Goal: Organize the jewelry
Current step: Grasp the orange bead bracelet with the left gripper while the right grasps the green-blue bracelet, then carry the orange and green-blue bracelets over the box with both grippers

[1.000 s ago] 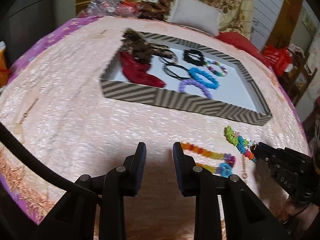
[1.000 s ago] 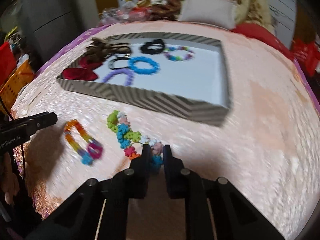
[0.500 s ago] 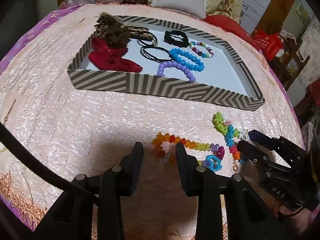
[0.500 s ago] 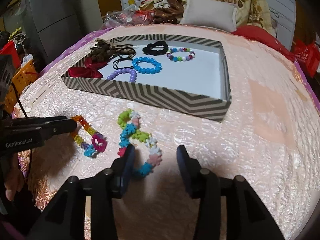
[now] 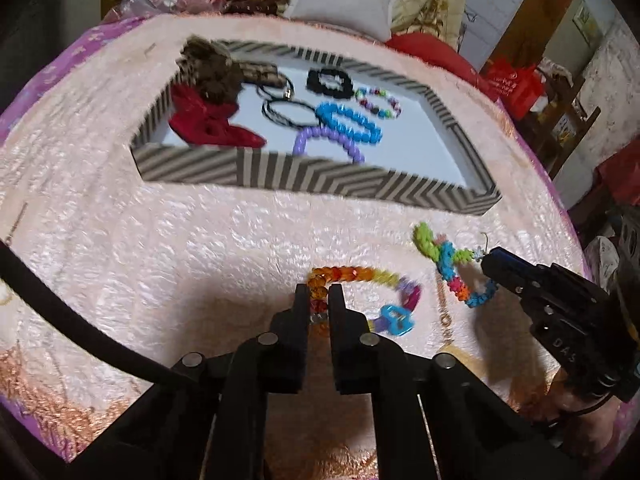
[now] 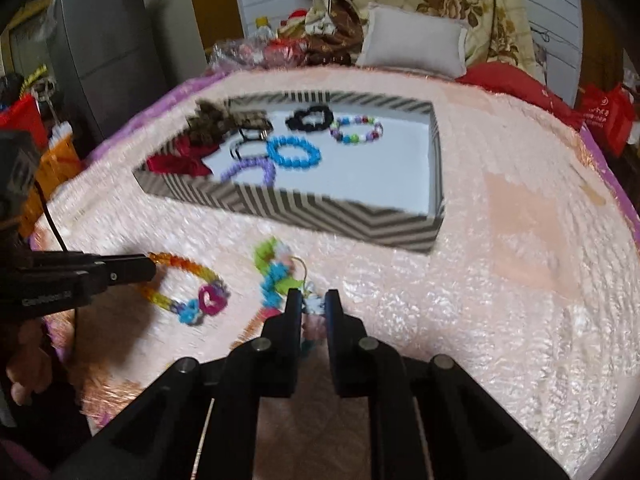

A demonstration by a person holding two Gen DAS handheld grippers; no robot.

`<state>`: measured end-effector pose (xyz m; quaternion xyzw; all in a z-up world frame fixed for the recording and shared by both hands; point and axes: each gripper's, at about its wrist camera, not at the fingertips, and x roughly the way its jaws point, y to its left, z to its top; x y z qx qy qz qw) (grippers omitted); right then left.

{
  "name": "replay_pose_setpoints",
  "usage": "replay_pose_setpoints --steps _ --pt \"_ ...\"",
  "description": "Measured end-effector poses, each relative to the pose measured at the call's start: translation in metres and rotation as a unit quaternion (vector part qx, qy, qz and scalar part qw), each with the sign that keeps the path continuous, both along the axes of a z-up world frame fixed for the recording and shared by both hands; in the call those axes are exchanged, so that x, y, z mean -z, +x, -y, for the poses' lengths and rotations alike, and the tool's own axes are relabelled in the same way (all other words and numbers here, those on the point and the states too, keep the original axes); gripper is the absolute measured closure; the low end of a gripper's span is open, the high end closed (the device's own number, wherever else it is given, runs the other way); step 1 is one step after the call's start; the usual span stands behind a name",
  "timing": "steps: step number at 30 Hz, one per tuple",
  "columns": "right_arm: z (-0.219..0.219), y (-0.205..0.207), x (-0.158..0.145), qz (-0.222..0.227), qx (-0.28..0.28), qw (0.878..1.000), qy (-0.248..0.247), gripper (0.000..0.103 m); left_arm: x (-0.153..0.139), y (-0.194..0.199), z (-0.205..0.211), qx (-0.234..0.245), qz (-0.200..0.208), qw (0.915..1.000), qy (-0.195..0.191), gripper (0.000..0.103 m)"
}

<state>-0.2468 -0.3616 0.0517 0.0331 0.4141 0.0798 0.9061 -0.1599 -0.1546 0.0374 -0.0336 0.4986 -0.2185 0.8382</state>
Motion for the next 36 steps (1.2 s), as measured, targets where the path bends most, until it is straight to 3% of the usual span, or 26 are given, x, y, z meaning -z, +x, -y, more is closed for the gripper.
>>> replay_pose_setpoints --steps 14,36 --pt "0.003 -0.008 -0.062 0.064 -0.004 0.998 0.026 0.092 -0.070 0.002 -0.007 -0.002 0.076 0.9970 0.013 0.100" --pt "0.016 0.021 -0.099 0.093 0.001 0.995 0.032 0.092 -0.107 0.027 0.011 -0.002 0.110 0.9938 0.011 0.100"
